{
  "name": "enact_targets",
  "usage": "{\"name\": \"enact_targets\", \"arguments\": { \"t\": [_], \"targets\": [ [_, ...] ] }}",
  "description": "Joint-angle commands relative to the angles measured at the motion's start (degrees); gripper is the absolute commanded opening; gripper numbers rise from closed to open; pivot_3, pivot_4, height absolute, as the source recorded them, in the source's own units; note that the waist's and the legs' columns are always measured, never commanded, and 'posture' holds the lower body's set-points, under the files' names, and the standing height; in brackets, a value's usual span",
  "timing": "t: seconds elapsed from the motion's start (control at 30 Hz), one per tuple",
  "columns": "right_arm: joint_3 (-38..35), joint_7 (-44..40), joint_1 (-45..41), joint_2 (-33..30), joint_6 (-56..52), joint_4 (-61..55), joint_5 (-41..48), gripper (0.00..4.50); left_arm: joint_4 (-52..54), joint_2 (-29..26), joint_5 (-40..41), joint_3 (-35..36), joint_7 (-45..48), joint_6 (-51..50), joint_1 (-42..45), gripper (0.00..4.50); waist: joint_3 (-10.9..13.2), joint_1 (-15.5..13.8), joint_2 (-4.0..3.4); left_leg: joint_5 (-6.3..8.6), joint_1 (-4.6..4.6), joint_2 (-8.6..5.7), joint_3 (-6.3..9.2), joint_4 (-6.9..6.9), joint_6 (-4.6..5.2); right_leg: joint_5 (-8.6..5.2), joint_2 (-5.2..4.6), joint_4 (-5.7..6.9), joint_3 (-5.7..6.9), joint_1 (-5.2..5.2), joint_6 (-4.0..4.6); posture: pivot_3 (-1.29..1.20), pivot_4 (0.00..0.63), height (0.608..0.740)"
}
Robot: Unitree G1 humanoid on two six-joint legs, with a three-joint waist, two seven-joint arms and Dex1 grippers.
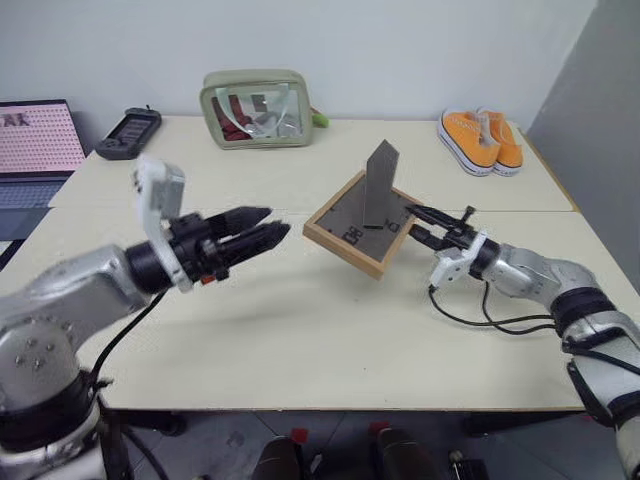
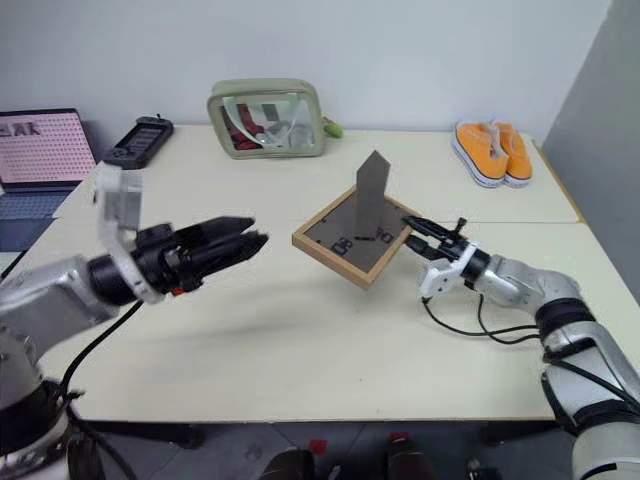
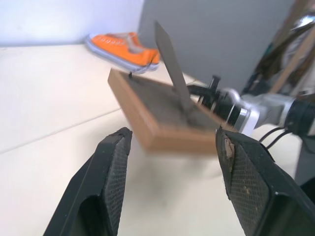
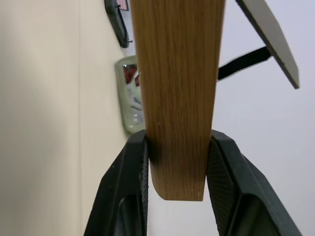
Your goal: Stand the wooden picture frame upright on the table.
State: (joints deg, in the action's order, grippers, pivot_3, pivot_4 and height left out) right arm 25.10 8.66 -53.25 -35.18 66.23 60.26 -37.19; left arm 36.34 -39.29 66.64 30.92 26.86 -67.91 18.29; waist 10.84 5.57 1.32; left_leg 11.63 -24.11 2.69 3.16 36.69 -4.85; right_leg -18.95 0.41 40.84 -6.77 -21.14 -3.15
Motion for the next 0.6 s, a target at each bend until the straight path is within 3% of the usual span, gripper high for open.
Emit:
{"name": "enact_targets", "arguments": {
  "t": [0.03,0.13,0.23,0.4,0.6],
  "targets": [
    [-8.96,-31.26,0.35,7.81,-10.98,-1.47,30.83,1.33,8.88,-1.79,-2.37,3.46,-0.36,5.37,-9.87,2.89,0.04,0.02,0.12,0.0,0.21,0.03,0.03,-0.04,0.0,0.0,0.02,-0.12,0.03,0.27,0.0,0.0,0.15,0.74],
    [-13.46,-50.31,2.95,13.42,-29.48,-10.85,48.31,1.33,10.5,-1.76,-3.26,4.23,-1.73,7.58,-14.7,2.89,0.08,-0.33,0.11,0.02,0.45,0.07,0.3,-0.08,0.02,-0.01,0.03,-0.37,0.22,0.76,0.01,0.0,0.15,0.74],
    [-15.57,-58.09,5.51,15.11,-42.23,-18.18,54.78,1.33,11.44,-2.66,-3.71,4.41,-1.99,9.68,-17.45,2.89,0.13,-1.11,0.03,0.03,0.62,0.06,0.61,-0.22,0.02,-0.01,0.04,-0.55,0.57,1.04,0.02,0.0,0.15,0.74],
    [-17.63,-60.37,9.68,16.88,-57.65,-25.86,58.85,1.33,12.26,-3.9,-2.51,5.54,-3.41,11.8,-20.81,2.89,0.15,-2.46,0.0,0.02,0.58,0.04,0.96,-0.57,0.0,-0.08,0.0,-0.86,1.04,1.11,0.13,0.0,0.15,0.74],
    [-18.83,-58.64,15.5,19.24,-65.71,-30.08,58.4,1.33,12.29,-5.4,-0.73,5.41,-5.27,13.61,-21.73,2.89,0.16,-2.47,-0.02,0.02,0.5,0.05,0.97,-0.67,-0.01,-0.15,0.03,-0.85,1.08,0.97,0.24,0.0,0.15,0.74]
  ]
}}
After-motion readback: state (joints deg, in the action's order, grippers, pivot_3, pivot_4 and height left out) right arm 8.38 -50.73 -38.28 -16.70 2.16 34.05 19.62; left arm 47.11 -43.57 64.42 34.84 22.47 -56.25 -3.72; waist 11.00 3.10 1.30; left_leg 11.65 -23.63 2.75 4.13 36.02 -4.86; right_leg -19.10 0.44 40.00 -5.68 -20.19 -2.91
